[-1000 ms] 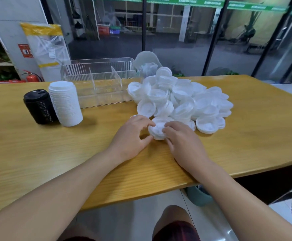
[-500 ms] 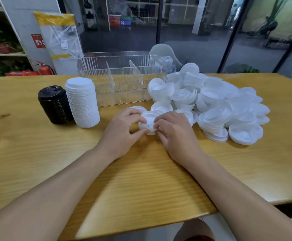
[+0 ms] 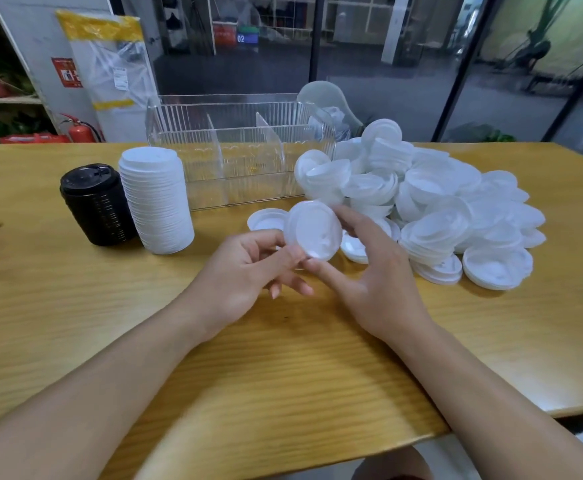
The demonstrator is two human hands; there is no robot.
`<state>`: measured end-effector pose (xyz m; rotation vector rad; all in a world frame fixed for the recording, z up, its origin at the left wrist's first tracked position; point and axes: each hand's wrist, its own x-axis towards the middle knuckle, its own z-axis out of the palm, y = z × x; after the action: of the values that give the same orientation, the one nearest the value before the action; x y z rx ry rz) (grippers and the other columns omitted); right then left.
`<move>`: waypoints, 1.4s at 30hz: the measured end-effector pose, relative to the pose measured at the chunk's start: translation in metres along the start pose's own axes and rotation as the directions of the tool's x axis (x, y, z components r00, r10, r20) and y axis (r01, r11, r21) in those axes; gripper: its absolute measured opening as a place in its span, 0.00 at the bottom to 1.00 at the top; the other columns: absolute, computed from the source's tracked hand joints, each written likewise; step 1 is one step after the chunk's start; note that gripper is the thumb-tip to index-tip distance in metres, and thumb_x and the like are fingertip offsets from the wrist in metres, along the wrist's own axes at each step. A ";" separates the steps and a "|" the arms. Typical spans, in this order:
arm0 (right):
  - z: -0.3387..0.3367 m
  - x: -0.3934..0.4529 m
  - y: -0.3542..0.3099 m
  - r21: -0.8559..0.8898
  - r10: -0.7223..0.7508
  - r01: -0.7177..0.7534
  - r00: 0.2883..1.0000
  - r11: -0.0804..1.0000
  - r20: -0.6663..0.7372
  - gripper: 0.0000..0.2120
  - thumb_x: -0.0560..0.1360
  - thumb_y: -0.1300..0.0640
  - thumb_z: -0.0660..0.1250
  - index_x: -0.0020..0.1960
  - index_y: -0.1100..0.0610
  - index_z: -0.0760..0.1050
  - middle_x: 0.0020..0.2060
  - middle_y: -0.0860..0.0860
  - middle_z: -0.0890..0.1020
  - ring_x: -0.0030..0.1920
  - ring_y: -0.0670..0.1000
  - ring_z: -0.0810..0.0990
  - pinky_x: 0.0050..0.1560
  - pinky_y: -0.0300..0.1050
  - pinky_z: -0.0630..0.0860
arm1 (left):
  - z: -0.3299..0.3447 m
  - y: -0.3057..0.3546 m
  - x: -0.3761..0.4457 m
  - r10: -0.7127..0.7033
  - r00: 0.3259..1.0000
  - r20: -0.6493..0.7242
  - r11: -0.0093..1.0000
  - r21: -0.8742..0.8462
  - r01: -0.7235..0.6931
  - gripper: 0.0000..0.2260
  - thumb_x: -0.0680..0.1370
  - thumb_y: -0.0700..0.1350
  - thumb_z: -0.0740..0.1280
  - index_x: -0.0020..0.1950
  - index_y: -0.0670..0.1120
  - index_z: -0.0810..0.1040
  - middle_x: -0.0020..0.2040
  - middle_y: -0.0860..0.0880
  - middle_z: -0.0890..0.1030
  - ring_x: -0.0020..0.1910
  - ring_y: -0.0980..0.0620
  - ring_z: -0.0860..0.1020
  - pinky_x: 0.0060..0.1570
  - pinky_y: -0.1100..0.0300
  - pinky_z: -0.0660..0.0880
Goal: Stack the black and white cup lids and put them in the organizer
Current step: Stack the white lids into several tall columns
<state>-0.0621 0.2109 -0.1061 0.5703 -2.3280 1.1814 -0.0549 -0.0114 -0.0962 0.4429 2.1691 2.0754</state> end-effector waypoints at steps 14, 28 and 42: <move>-0.010 -0.005 0.012 -0.105 -0.054 0.083 0.966 0.991 0.254 0.33 0.73 0.36 0.79 0.75 0.42 0.77 0.73 0.37 0.71 0.76 0.45 0.67 0.76 0.61 0.67 | -0.024 0.006 -0.007 0.135 0.982 0.130 0.813 0.553 -0.184 0.31 0.73 0.51 0.85 0.74 0.62 0.80 0.71 0.61 0.80 0.72 0.56 0.78 0.67 0.49 0.79; 0.009 0.010 0.039 -0.365 -0.177 0.209 0.977 0.907 0.119 0.07 0.77 0.61 0.78 0.53 0.52 0.86 0.53 0.43 0.84 0.56 0.51 0.76 0.60 0.52 0.67 | -0.025 -0.015 -0.023 0.024 0.973 0.230 0.614 0.765 -0.195 0.31 0.72 0.69 0.80 0.72 0.64 0.76 0.67 0.68 0.75 0.74 0.59 0.69 0.72 0.60 0.68; 0.006 0.007 0.020 -0.205 -0.082 0.096 0.994 0.974 0.077 0.10 0.72 0.55 0.84 0.43 0.54 0.82 0.42 0.43 0.79 0.38 0.47 0.79 0.40 0.48 0.77 | -0.019 -0.018 -0.023 0.055 0.988 0.146 0.706 0.694 -0.142 0.18 0.77 0.68 0.72 0.63 0.63 0.83 0.59 0.63 0.82 0.64 0.58 0.76 0.56 0.64 0.71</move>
<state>-0.0800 0.2158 -0.1185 0.6404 -2.4188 0.8758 -0.0410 -0.0369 -0.1161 0.7286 2.8507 1.1109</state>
